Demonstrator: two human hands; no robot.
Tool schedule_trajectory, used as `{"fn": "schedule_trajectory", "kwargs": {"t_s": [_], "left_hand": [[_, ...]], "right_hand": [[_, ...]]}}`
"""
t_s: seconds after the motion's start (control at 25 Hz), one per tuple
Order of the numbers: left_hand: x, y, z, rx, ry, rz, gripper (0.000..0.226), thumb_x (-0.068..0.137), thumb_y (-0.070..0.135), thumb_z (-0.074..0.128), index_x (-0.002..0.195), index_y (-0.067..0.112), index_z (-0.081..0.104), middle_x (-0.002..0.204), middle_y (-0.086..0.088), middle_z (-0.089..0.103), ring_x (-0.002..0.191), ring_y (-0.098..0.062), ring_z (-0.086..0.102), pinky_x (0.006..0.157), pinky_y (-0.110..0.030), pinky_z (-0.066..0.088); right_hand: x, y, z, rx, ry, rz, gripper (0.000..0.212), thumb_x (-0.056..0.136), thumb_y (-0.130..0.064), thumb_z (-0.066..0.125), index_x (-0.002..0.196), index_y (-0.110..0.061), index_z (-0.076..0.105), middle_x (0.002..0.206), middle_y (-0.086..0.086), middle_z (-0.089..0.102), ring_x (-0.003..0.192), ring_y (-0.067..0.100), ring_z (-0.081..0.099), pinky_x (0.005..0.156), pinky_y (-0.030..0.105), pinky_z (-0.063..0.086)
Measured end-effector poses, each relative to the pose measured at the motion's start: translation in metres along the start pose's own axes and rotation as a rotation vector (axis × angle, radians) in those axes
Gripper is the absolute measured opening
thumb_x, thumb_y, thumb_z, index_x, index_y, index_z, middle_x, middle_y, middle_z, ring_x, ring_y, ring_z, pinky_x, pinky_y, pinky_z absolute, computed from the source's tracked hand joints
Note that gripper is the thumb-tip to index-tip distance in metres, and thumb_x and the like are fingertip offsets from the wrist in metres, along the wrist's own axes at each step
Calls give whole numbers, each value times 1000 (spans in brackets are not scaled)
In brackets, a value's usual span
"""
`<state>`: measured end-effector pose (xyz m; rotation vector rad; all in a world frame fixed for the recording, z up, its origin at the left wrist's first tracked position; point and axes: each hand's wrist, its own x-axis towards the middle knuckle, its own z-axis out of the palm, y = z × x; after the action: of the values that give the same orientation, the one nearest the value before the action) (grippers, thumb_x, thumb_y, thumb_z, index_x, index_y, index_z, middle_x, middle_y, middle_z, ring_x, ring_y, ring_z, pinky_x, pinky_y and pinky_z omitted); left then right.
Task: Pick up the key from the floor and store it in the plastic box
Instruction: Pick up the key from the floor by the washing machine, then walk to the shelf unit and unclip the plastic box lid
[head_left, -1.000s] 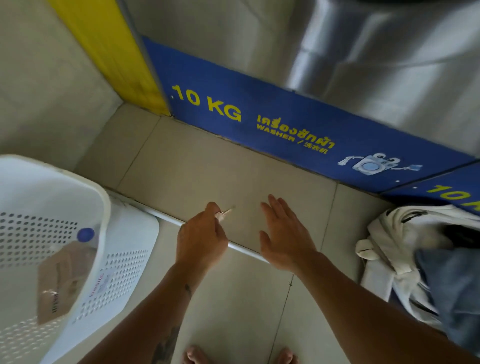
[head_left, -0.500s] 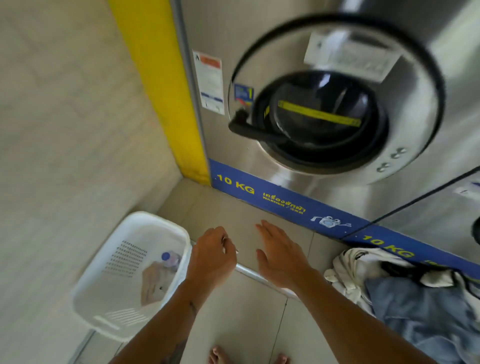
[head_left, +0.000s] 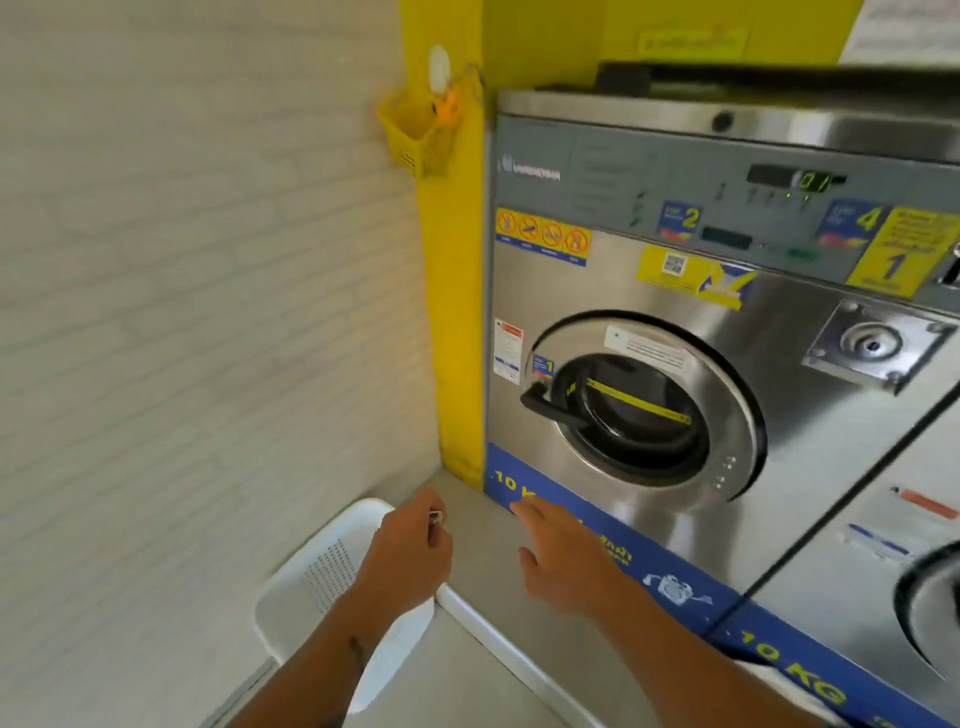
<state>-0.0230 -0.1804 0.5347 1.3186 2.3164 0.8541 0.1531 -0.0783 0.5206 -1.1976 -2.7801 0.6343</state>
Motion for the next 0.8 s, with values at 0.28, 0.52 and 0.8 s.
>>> {"fn": "schedule_trajectory", "kwargs": {"t_s": [0.28, 0.52, 0.8], "left_hand": [[-116, 10, -43, 99, 45, -196, 20, 92, 8, 45, 80, 18, 57, 76, 1, 57, 68, -15, 56, 73, -34, 57], [-220, -24, -125, -13, 151, -403, 35, 83, 6, 43, 99, 23, 69, 108, -2, 61, 74, -19, 58, 59, -21, 44], [-383, -109, -236, -181, 435, -622, 34, 85, 5, 41, 98, 23, 67, 93, 2, 61, 52, -12, 53, 43, -17, 41]], "right_hand": [[-62, -45, -5, -42, -36, -166, 49, 91, -23, 44, 140, -14, 42, 145, 7, 45, 133, 28, 41, 105, 42, 38], [-93, -149, 5, -10, -170, -367, 54, 97, -33, 42, 150, -23, 33, 155, 0, 37, 139, 23, 38, 111, 38, 34], [-158, -337, 53, 134, -350, -604, 49, 95, -33, 45, 143, -25, 44, 149, -3, 44, 135, 18, 42, 110, 36, 35]]}}
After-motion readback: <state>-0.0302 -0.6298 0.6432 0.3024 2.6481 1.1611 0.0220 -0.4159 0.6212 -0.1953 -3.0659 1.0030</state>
